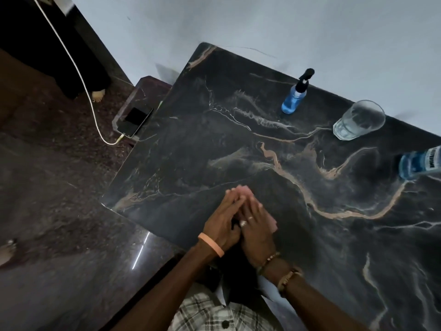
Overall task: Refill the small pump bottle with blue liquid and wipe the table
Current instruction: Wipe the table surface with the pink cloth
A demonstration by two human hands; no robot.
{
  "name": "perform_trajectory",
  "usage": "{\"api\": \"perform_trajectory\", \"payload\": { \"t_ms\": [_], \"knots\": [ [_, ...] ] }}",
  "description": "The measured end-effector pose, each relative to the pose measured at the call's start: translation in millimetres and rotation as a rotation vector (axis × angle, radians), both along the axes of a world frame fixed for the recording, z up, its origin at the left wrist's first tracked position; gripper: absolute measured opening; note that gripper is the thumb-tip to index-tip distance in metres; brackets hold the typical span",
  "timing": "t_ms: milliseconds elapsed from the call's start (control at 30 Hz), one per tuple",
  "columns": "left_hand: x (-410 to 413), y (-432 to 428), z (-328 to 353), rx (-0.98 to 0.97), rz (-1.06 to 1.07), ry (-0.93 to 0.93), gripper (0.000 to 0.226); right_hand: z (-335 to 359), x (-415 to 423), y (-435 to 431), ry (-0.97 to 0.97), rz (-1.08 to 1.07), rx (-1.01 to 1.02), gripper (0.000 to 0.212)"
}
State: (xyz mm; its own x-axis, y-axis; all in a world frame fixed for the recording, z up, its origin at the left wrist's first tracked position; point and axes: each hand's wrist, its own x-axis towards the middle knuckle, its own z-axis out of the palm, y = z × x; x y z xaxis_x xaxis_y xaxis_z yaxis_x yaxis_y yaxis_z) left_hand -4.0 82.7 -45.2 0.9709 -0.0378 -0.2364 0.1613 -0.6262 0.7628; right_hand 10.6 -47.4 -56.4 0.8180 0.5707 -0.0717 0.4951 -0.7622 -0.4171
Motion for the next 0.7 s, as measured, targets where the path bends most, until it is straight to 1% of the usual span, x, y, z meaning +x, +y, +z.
{"api": "perform_trajectory", "payload": {
  "t_ms": [33, 100, 133, 167, 200, 233, 267, 333, 367, 400, 433, 500, 533, 567, 600, 633, 667, 700],
  "knots": [
    [-1.6, 7.6, 0.9, 0.042, 0.078, -0.031, 0.070, -2.9, 4.6, 11.0, -0.037, 0.116, -0.007, 0.051],
    [-2.1, 22.7, 1.6, 0.160, 0.167, -0.105, 0.062, -4.9, 41.1, 26.7, -0.107, 0.324, -0.068, 0.045],
    [-0.4, 29.6, 2.0, 0.201, 0.175, -0.104, 0.060, -4.7, 62.4, 33.5, -0.107, 0.396, -0.115, 0.045],
    [3.5, 35.9, 1.8, 0.249, 0.157, -0.060, 0.061, -5.6, 84.8, 38.8, -0.122, 0.444, -0.148, 0.045],
    [7.8, 41.3, 0.1, 0.325, 0.120, 0.006, 0.063, -7.5, 105.5, 41.6, -0.116, 0.446, -0.170, 0.046],
    [12.2, 45.1, -2.7, 0.416, 0.090, 0.055, 0.064, -11.4, 121.7, 41.1, -0.105, 0.382, -0.158, 0.050],
    [17.3, 48.2, -5.3, 0.484, 0.063, 0.086, 0.064, -14.7, 133.0, 36.7, -0.083, 0.254, -0.138, 0.054],
    [27.0, 51.6, -9.6, 0.499, 0.064, 0.110, 0.063, -15.3, 131.1, 28.8, -0.049, -0.062, -0.109, 0.058],
    [30.1, 53.3, -10.2, 0.480, 0.077, 0.114, 0.062, -13.8, 114.6, 28.8, -0.036, -0.148, -0.108, 0.059],
    [30.9, 54.7, -10.7, 0.468, 0.074, 0.116, 0.061, -14.1, 88.1, 29.3, -0.042, -0.151, -0.086, 0.061],
    [31.5, 56.7, -12.0, 0.467, 0.070, 0.109, 0.059, -14.0, 59.7, 31.0, -0.067, -0.058, -0.071, 0.061],
    [28.1, 57.2, -12.2, 0.478, 0.023, 0.079, 0.058, -10.7, 30.6, 25.8, -0.091, 0.246, -0.077, 0.054],
    [27.3, 58.9, -13.2, 0.459, -0.009, 0.073, 0.058, -12.2, 43.5, 21.6, -0.110, 0.386, -0.085, 0.050],
    [26.7, 60.0, -12.8, 0.442, -0.034, 0.066, 0.059, -12.3, 67.0, 16.6, -0.170, 0.466, -0.105, 0.047],
    [26.4, 61.5, -11.6, 0.442, -0.050, 0.053, 0.060, -11.7, 93.7, 10.7, -0.227, 0.455, -0.126, 0.045],
    [27.2, 64.9, -11.2, 0.453, -0.068, 0.054, 0.061, -12.2, 120.4, 3.5, -0.257, 0.355, -0.132, 0.045],
    [29.5, 67.7, -12.0, 0.463, -0.090, 0.058, 0.062, -12.9, 144.6, -8.2, -0.243, 0.178, -0.137, 0.049],
    [30.8, 69.3, -12.5, 0.472, -0.101, 0.065, 0.063, -11.3, 161.7, -22.3, -0.179, -0.017, -0.149, 0.055]
  ]
}}
